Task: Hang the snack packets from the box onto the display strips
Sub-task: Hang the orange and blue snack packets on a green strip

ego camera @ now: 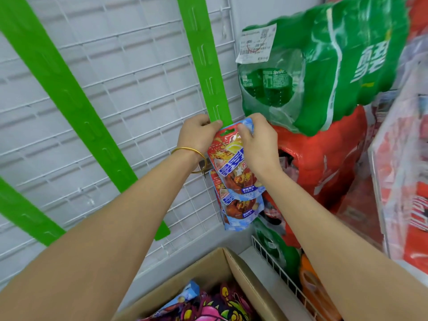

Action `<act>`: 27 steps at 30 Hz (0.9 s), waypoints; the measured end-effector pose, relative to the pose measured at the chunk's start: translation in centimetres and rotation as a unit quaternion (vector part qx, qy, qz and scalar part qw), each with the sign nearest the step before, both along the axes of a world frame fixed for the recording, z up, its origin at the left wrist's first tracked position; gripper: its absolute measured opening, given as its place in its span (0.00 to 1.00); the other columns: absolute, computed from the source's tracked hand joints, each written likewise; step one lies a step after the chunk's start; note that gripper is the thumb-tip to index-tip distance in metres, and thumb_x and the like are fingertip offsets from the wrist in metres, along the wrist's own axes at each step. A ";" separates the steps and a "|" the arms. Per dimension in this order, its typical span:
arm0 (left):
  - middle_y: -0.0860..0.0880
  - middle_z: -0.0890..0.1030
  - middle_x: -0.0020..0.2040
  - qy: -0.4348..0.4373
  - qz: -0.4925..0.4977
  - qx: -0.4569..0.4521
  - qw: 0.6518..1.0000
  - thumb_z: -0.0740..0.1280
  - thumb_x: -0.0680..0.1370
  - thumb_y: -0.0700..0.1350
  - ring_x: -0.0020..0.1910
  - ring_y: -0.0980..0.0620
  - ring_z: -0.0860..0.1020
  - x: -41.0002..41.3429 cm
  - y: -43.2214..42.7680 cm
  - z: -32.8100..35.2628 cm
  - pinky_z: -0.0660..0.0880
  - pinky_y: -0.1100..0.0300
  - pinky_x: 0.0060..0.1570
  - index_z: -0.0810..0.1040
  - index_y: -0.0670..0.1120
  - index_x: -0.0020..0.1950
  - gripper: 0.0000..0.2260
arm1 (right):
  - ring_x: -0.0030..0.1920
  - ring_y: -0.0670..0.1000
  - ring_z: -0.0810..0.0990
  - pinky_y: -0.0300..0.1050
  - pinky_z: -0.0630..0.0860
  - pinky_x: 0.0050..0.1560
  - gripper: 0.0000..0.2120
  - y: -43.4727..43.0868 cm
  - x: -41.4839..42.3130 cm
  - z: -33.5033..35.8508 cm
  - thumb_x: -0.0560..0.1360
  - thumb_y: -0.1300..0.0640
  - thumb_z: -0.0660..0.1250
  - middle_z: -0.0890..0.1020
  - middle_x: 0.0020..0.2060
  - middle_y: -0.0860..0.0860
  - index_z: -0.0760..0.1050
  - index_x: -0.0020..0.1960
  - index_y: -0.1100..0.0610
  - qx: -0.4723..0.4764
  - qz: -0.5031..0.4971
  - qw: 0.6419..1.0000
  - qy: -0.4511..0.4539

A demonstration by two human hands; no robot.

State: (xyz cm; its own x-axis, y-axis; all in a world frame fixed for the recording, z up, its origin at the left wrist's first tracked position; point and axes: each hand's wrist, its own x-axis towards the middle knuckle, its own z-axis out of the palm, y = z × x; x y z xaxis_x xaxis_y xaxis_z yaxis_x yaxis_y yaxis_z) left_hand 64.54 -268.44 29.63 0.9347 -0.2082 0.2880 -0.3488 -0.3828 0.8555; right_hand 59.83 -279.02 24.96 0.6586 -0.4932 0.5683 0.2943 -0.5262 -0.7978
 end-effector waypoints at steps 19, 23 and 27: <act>0.28 0.78 0.44 -0.012 -0.028 -0.016 0.999 0.65 0.76 0.43 0.38 0.45 0.76 -0.1 0.7 -0.8 0.76 0.41 0.48 0.76 0.30 0.44 0.14 | 0.39 0.51 0.65 0.48 0.63 0.39 0.04 0.0 0.6 -2.0 0.79 0.58 0.58 0.67 0.34 0.49 0.62 0.47 0.57 0.022 0.041 0.994 0.103; 0.29 0.79 0.42 -0.024 -0.026 -0.015 0.999 0.65 0.76 0.43 0.37 0.45 0.77 0.2 0.9 -1.0 0.76 0.43 0.48 0.76 0.31 0.43 0.14 | 0.39 0.54 0.67 0.51 0.65 0.39 0.06 0.2 0.6 -2.0 0.80 0.56 0.58 0.72 0.40 0.56 0.64 0.47 0.59 0.003 0.023 0.993 0.116; 0.39 0.76 0.37 -0.028 -0.029 -0.020 0.999 0.65 0.76 0.40 0.36 0.48 0.74 0.1 1.0 -1.4 0.76 0.50 0.43 0.76 0.37 0.41 0.07 | 0.56 0.59 0.72 0.52 0.68 0.53 0.16 0.8 -0.7 -1.8 0.79 0.57 0.59 0.71 0.59 0.60 0.64 0.64 0.63 -0.034 0.001 0.992 0.118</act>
State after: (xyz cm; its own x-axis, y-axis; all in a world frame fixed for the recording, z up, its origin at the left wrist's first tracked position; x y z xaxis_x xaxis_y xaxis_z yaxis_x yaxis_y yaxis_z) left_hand 64.69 -267.43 28.25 0.9038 -0.2480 0.3489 -0.4170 -0.3262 0.8483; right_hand 59.16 -278.27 23.15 0.7783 -0.4579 0.4296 0.1038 -0.5810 -0.8073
